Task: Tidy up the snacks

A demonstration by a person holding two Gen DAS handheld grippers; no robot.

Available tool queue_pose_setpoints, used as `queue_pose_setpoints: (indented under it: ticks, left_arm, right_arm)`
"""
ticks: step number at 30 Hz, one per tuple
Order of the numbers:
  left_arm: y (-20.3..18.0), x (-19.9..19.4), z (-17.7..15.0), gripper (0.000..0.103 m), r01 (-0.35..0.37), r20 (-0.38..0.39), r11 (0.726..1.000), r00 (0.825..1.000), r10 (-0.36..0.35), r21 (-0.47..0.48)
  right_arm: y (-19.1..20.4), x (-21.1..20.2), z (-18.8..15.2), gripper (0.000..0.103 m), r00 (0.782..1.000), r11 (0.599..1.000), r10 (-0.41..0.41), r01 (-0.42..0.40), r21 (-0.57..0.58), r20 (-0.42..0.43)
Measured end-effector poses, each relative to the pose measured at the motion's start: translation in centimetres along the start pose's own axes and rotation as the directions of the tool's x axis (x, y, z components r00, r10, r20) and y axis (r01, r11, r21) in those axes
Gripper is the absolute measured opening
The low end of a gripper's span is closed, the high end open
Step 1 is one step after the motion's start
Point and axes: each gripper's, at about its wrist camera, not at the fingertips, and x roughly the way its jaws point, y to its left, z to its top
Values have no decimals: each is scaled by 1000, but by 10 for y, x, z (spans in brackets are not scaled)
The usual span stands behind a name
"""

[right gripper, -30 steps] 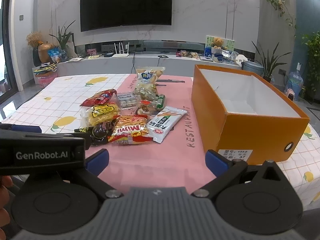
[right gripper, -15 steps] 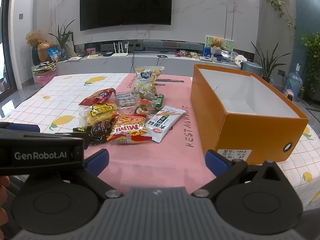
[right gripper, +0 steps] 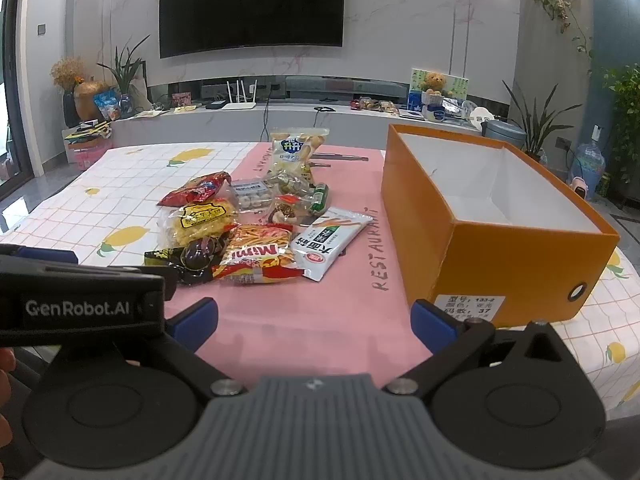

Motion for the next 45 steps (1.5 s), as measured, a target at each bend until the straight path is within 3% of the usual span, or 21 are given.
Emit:
queue_pose_setpoints:
  ticks: [11,16,19,21,27,31,36,39,45]
  left_arm:
    - [37,6,26,103,-56,37,996,998,59,-65]
    - [60,16,45,103,-73,44,991,996,78,-112]
    - [67,23,53,103,-78,41,990,996,83,-115]
    - [70,29,58,103,-83,36,991,996,87,-105]
    - [80,52,73,103,-88,17,993,996,90,-73]
    - [82,67,80,103,6,-45,1000,999,-8,-30]
    - [80,78,77,103,6,-118,1000,993,-6,-3]
    - [80,79,72,103,12,-136,1000,991,-11,6]
    - [81,82,67,103,-6,-163,1000,987,8,14]
  right_arm:
    - [0,5,10,100,989,992,111,-105,-64,94]
    - [6,19,18,99,983,986,159,-154,-59,96]
    - [12,31,22,87,976,976,211,-207,-64,60]
    - [18,43,25,85,974,972,224,-221,-82,37]
    - [29,74,34,80,973,968,227,-221,-116,38]
    - [37,97,39,80,970,963,240,-234,-132,30]
    - [52,117,39,80,981,958,194,-191,-214,-7]
    - [46,133,41,75,977,966,208,-213,-146,-47]
    - [38,159,42,73,985,983,149,-157,-91,-84]
